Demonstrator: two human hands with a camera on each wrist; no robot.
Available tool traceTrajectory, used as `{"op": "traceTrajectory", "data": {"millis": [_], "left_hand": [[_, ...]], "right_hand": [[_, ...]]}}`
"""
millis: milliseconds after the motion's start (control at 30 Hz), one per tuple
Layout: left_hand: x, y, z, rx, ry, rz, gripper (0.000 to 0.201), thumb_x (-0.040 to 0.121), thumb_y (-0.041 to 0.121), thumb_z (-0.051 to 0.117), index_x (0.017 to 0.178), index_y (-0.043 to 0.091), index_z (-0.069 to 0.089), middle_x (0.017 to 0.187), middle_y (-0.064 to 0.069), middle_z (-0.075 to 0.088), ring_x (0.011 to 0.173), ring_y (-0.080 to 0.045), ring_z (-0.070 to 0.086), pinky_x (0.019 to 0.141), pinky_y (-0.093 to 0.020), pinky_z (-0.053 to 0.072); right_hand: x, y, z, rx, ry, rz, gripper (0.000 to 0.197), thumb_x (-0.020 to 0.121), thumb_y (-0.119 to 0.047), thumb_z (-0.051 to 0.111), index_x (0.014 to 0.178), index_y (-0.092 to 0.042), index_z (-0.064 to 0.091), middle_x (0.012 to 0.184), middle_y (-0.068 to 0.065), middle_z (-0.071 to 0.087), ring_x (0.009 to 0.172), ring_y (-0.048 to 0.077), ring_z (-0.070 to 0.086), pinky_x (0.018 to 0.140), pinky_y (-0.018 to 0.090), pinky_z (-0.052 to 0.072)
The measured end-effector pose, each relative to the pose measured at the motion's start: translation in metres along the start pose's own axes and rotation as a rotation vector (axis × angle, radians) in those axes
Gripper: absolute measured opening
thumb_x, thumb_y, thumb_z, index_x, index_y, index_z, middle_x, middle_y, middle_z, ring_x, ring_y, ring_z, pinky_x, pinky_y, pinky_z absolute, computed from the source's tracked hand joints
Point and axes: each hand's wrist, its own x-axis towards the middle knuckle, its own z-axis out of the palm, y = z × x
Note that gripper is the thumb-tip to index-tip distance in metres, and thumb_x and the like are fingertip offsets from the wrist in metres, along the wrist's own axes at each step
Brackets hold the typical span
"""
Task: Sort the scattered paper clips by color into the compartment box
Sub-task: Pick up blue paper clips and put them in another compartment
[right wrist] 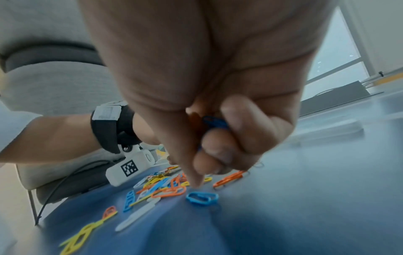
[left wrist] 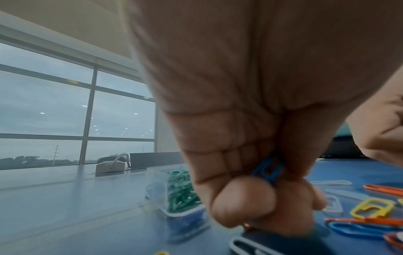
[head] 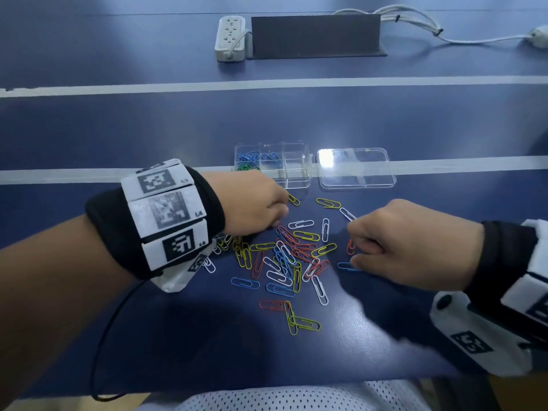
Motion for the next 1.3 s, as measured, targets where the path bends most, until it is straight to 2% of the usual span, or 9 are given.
{"op": "traceTrajectory", "data": {"millis": [100,233,400,567,767,867,967,1033,1300], "left_hand": [[-0.001,-0.002,0.001,-0.02,0.017,0.006,0.025,0.092,0.014,0.034,0.096,0.025,0.057,0.067,0.012,0.046,0.063,-0.003,0.042,0.067,-0.022,0.029],[-0.001,-0.003,0.007,-0.011,0.039,0.068,0.009,0.09,0.028,0.045,0.085,0.028,0.052,0.066,0.011,0.048,0.069,-0.012,0.049,0.066,-0.024,0.035],[0.005,-0.003,0.003,0.045,0.034,0.136,0.017,0.08,0.036,0.065,0.096,0.029,0.063,0.064,0.013,0.045,0.068,-0.01,0.045,0.066,-0.021,0.034],[0.007,-0.001,0.006,0.08,0.02,0.168,0.012,0.082,0.034,0.06,0.074,0.028,0.055,0.069,0.01,0.053,0.073,-0.014,0.051,0.068,-0.024,0.043],[0.003,-0.001,0.01,0.044,0.062,0.128,0.011,0.082,0.027,0.052,0.072,0.022,0.054,0.068,0.006,0.054,0.069,-0.018,0.049,0.07,-0.029,0.048],[0.002,-0.007,0.006,0.05,0.11,0.091,0.009,0.083,0.026,0.052,0.075,0.024,0.05,0.066,0.009,0.048,0.07,-0.016,0.046,0.069,-0.028,0.044],[-0.001,-0.013,0.005,0.046,0.141,0.069,0.009,0.082,0.026,0.054,0.081,0.026,0.045,0.066,0.012,0.041,0.072,-0.016,0.042,0.069,-0.028,0.039],[-0.005,-0.013,0.005,0.028,0.145,0.085,0.014,0.083,0.031,0.056,0.083,0.029,0.042,0.066,0.013,0.04,0.071,-0.015,0.042,0.068,-0.027,0.037],[0.0,0.001,0.007,0.093,0.085,0.148,0.017,0.084,0.033,0.058,0.098,0.029,0.065,0.062,0.016,0.036,0.076,-0.012,0.043,0.075,-0.031,0.048]], "right_hand": [[-0.002,0.002,0.0,0.083,-0.016,0.008,0.028,0.087,-0.024,0.055,0.068,-0.026,0.034,0.056,-0.01,0.044,0.053,0.007,0.04,0.055,0.021,0.036],[-0.003,0.003,0.006,0.007,-0.045,-0.048,0.019,0.088,-0.011,0.045,0.086,-0.03,0.044,0.086,-0.008,0.058,0.079,0.016,0.048,0.079,0.033,0.047],[0.0,-0.006,0.007,-0.09,-0.107,-0.015,0.019,0.089,-0.038,0.052,0.097,-0.022,0.055,0.099,-0.004,0.054,0.096,0.024,0.056,0.082,0.036,0.048],[0.001,-0.01,0.004,-0.139,-0.11,-0.016,0.021,0.083,-0.037,0.052,0.085,-0.017,0.058,0.09,0.003,0.062,0.09,0.028,0.059,0.079,0.04,0.052],[0.006,-0.02,-0.007,-0.037,-0.041,-0.054,0.011,0.075,-0.028,0.051,0.072,-0.019,0.045,0.074,0.003,0.056,0.074,0.029,0.054,0.07,0.038,0.05],[0.013,-0.025,-0.007,0.014,0.0,-0.118,0.011,0.077,-0.026,0.051,0.088,-0.025,0.052,0.064,-0.006,0.044,0.07,0.026,0.046,0.065,0.033,0.044],[0.018,-0.03,-0.004,-0.004,-0.039,-0.191,0.032,0.081,-0.025,0.047,0.111,-0.031,0.055,0.078,0.0,0.06,0.082,0.03,0.054,0.072,0.033,0.046],[0.02,-0.028,-0.003,0.009,-0.043,-0.214,0.029,0.081,-0.025,0.047,0.107,-0.031,0.06,0.093,0.002,0.067,0.092,0.028,0.06,0.08,0.038,0.05],[0.023,-0.024,-0.012,-0.066,0.017,-0.179,0.021,0.083,-0.021,0.048,0.094,-0.028,0.064,0.089,-0.003,0.067,0.075,0.016,0.044,0.069,0.025,0.037]]}}
